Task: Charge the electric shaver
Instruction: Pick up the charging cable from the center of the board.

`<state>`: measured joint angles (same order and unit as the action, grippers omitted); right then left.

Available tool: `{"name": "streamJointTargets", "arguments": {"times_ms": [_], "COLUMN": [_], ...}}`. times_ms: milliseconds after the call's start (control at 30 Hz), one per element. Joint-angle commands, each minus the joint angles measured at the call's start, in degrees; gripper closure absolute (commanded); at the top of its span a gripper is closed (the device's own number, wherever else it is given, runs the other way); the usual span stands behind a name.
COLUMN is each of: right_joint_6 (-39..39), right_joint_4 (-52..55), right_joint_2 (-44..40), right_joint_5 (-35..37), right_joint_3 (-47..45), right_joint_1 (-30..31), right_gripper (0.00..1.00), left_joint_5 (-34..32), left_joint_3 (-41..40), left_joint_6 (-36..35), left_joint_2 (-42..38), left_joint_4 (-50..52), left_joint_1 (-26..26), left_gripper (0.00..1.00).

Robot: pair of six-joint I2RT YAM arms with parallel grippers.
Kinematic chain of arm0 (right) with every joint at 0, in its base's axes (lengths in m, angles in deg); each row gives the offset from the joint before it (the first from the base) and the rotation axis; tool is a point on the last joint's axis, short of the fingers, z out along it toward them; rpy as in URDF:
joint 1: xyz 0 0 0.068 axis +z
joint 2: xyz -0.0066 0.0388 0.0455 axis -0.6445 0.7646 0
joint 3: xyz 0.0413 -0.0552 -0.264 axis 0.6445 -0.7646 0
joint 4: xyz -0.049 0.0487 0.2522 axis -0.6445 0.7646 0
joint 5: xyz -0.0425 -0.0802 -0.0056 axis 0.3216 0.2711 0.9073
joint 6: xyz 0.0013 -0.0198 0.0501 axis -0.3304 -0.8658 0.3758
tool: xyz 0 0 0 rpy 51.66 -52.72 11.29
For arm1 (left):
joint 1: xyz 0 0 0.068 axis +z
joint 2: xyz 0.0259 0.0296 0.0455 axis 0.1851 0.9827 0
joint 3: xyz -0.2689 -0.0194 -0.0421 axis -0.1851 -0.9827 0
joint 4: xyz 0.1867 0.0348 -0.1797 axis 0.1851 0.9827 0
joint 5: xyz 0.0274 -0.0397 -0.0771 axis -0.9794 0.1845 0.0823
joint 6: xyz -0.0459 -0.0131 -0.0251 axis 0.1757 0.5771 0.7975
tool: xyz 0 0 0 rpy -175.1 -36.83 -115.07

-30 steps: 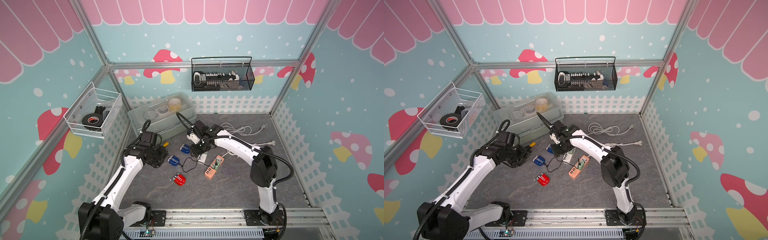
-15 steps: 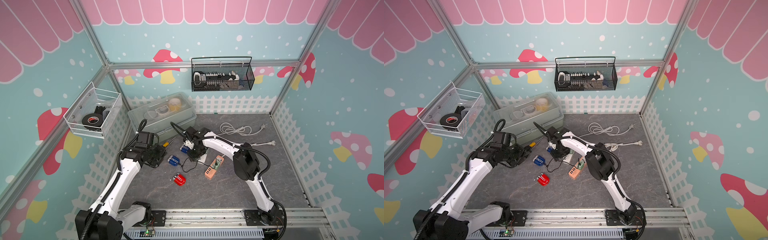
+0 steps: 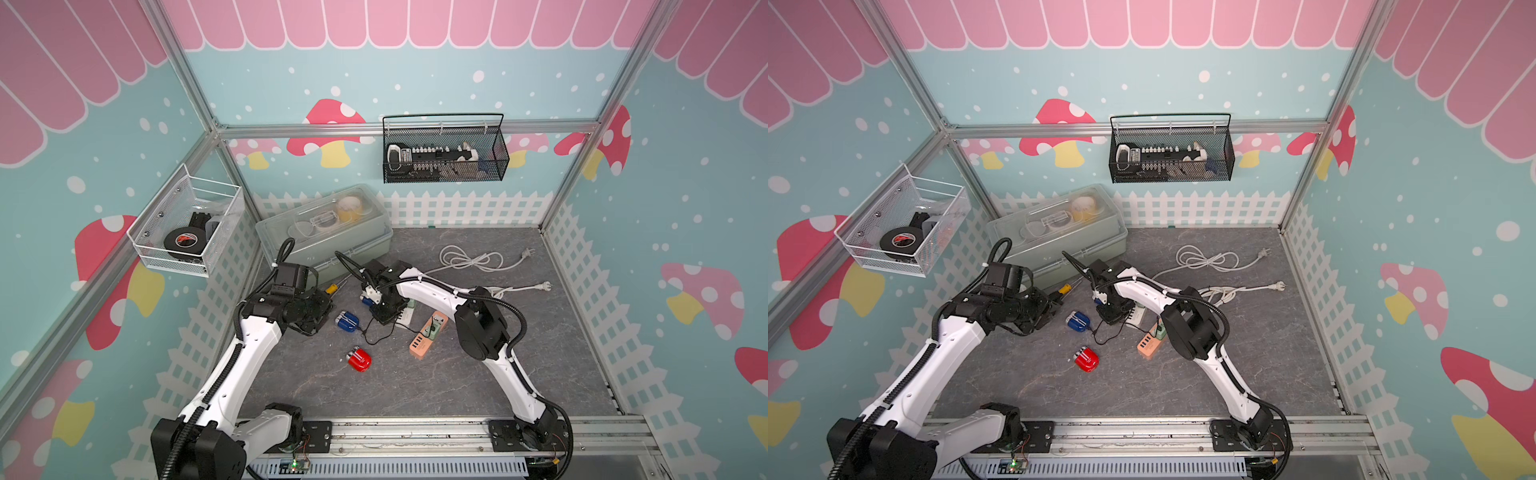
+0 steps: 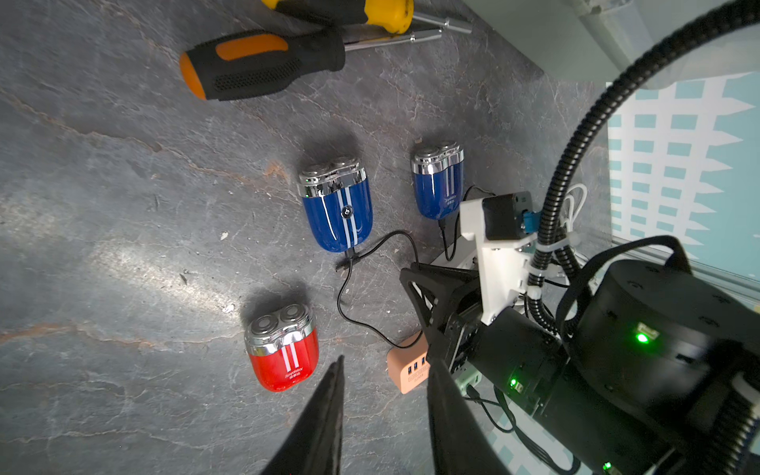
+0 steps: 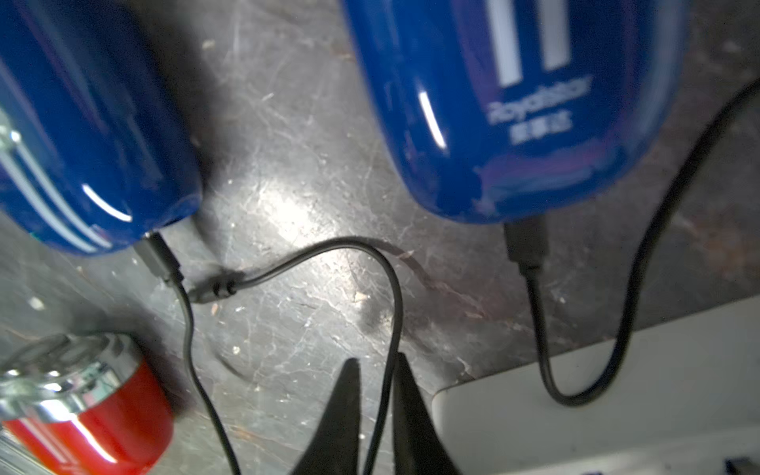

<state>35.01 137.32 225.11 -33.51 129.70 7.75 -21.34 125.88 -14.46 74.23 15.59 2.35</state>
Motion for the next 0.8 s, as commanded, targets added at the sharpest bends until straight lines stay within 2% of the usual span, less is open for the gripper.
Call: {"name": "streamJointTargets", "arguments": {"times_ms": [0,100,267,367,533,700,767], "right_joint_6": [-0.1,0.9,2.6,4.8,8.9,9.6,10.7], "right_joint_4": [-0.8,-3.7,-5.1,-5.3,-7.1,-4.2,-4.1], "right_joint_2": [-5.1,-12.2,-20.5,-25.1,-32.1,-34.3,-34.1], "right_joint_5": [0.6,0.4,-5.6,-9.4,-22.8,-27.6,-29.8], "right_joint_3": [0.1,-4.3,-11.1,-15.1,-22.5,-25.1,-25.7], "right_joint_1": [0.1,-0.5,-3.5,-6.3,-13.7,-18.3,-19.6], "right_gripper": [0.97,1.00,1.00,1.00,1.00,1.00,1.00], "left_joint_5": [2.3,5.8,11.6,14.0,19.2,27.5,29.6], "left_joint_3": [1.2,0.4,-0.1,1.5,1.4,-1.9,-1.9], "left_joint_6": [-0.6,0.2,1.2,-2.8,-10.4,-14.2,-19.2], "left_joint_2": [-0.2,0.8,3.9,7.3,9.1,8.8,9.2], "left_joint_4": [-1.0,-3.6,-14.3,-17.6,-26.7,-38.2,-38.3], "left_joint_1": [0.3,0.0,-3.4,-5.7,-7.8,-8.9,-10.8], "left_gripper": [0.66,0.62,0.56,0.55,0.55,0.54,0.55]}}
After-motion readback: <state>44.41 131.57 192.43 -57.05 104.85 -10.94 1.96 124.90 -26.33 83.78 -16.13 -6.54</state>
